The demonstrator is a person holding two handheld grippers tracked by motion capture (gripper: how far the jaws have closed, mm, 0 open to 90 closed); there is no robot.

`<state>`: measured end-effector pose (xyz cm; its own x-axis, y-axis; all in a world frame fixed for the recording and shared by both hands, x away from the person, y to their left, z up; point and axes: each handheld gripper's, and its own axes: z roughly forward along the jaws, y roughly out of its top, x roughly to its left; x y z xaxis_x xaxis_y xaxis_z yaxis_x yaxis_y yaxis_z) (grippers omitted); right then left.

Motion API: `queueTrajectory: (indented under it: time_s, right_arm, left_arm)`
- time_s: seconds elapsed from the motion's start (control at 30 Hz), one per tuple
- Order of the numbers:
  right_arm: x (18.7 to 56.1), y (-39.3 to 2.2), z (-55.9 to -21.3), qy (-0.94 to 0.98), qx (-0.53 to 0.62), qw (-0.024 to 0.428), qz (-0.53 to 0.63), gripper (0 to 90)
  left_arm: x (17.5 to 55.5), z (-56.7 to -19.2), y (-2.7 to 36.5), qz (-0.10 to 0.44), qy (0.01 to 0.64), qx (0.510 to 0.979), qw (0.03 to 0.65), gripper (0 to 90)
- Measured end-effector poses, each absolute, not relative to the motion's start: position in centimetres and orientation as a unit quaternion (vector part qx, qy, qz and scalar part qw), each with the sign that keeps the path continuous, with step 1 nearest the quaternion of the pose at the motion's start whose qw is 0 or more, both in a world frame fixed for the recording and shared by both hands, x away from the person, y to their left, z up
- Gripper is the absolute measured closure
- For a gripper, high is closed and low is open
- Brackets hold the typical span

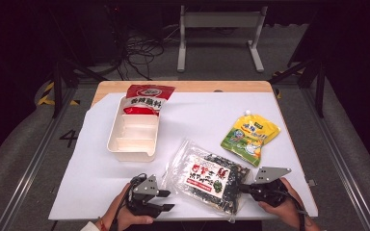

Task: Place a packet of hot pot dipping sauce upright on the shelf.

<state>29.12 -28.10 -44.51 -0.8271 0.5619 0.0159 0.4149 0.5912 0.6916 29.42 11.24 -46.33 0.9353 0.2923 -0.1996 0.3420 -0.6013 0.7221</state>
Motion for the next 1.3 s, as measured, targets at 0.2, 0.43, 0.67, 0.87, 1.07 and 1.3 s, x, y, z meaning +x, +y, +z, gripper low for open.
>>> queueTrajectory:
  time_s: [0.2,0.43,0.67,0.87,1.07,1.3]
  right_arm:
    - [29.2,-28.1,-44.7,0.882,0.281,0.093,0.367,90.0]
    - [28.8,-28.1,-44.7,0.881,0.286,0.095,0.366,90.0]
    - [28.1,-28.2,-44.6,0.883,0.282,0.085,0.366,90.0]
    - [27.5,-27.5,-44.7,0.887,0.268,0.075,0.367,90.0]
    - [27.6,-27.5,-44.9,0.885,0.269,0.072,0.373,90.0]
    - [27.8,-26.6,-44.9,0.884,0.272,0.077,0.372,90.0]
  left_arm:
    - [29.5,-46.5,9.1,-0.049,0.177,0.896,0.404,49.4]
    - [28.8,-46.2,10.2,-0.025,0.188,0.904,0.382,44.2]
    - [29.5,-46.4,12.1,-0.001,0.236,0.888,0.395,37.2]
    - [30.7,-46.4,10.7,-0.004,0.236,0.876,0.420,32.5]
    - [31.9,-46.1,9.5,-0.012,0.247,0.856,0.453,33.9]
    - [34.1,-45.5,8.0,-0.037,0.264,0.823,0.502,32.6]
